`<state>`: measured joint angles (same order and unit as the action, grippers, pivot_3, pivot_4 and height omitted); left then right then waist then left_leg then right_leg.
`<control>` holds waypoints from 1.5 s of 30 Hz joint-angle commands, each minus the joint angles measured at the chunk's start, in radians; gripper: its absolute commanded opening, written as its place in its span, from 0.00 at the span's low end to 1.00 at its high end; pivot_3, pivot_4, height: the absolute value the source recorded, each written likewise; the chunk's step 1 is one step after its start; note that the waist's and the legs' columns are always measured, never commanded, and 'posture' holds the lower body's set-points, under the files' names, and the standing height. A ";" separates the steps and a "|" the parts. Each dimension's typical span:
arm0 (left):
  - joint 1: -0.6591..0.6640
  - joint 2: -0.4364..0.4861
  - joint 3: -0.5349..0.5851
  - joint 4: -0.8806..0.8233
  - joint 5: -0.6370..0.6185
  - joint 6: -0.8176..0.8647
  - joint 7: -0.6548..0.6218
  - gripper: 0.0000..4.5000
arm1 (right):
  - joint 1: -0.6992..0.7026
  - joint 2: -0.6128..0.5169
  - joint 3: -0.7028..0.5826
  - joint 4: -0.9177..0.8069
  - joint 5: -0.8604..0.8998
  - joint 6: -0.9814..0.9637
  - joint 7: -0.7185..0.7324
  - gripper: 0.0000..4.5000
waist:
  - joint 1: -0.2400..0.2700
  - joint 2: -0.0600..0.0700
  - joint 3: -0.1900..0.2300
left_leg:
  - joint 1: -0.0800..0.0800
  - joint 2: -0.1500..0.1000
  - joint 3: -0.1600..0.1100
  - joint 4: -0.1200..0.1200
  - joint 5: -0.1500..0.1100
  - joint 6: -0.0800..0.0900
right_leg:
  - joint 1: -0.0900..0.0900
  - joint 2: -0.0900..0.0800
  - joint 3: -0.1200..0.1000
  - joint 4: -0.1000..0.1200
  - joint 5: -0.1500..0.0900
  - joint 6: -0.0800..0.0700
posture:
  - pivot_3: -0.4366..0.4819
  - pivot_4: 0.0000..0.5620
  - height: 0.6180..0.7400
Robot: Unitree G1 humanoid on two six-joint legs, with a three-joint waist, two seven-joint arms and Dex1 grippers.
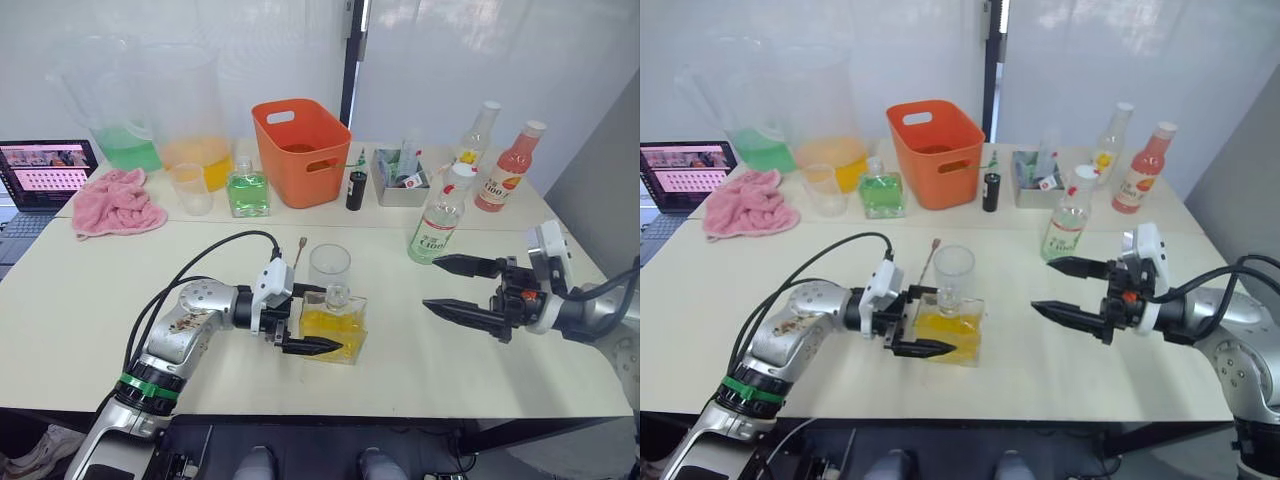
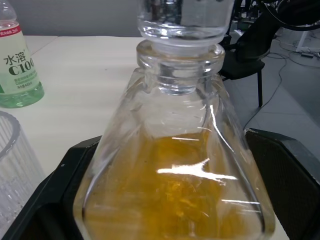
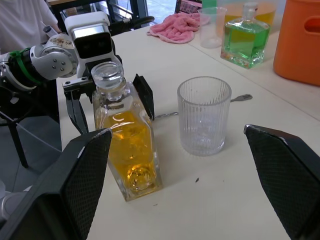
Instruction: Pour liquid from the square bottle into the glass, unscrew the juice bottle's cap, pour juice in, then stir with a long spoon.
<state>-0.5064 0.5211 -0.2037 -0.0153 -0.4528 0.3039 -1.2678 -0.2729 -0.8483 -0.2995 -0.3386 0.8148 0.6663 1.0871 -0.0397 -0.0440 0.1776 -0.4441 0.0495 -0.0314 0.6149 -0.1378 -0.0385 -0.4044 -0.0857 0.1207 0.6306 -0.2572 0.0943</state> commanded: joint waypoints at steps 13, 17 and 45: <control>0.102 -0.035 0.036 -0.150 0.021 -0.004 0.162 1.00 | -0.128 0.013 0.098 0.050 -0.021 -0.030 0.027 1.00 | 0.000 0.000 0.000 | 0.000 0.000 0.000 0.000 0.000 0.000 | 0.000 0.000 0.000 0.000 0.000 0.000 | 0.48 0.27 0.88; 0.095 -0.053 0.023 -0.145 0.042 -0.020 0.176 0.73 | -0.158 0.019 0.134 0.045 -0.026 -0.027 0.036 1.00 | 0.000 0.000 0.000 | 0.000 0.000 0.000 0.000 0.000 0.000 | 0.000 0.000 0.000 0.000 0.001 -0.001 | 0.48 0.27 0.88; 0.066 -0.051 -0.021 -0.198 0.079 -0.003 0.158 0.62 | -0.304 0.189 0.385 -0.072 -0.136 -0.011 -0.085 0.44 | 0.019 0.000 0.000 | 0.000 0.000 0.000 0.001 0.000 0.000 | 0.000 0.000 0.000 0.000 0.001 -0.001 | 0.48 0.27 0.88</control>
<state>-0.4197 0.4692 -0.2186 -0.1706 -0.3658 0.3056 -1.1085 -0.5588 -0.6625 0.0975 -0.3945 0.6812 0.6793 1.0012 -0.0209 -0.0437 0.1774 -0.4438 0.0495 -0.0314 0.6157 -0.1376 -0.0382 -0.4044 -0.0857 0.1204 0.6310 -0.2559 0.0932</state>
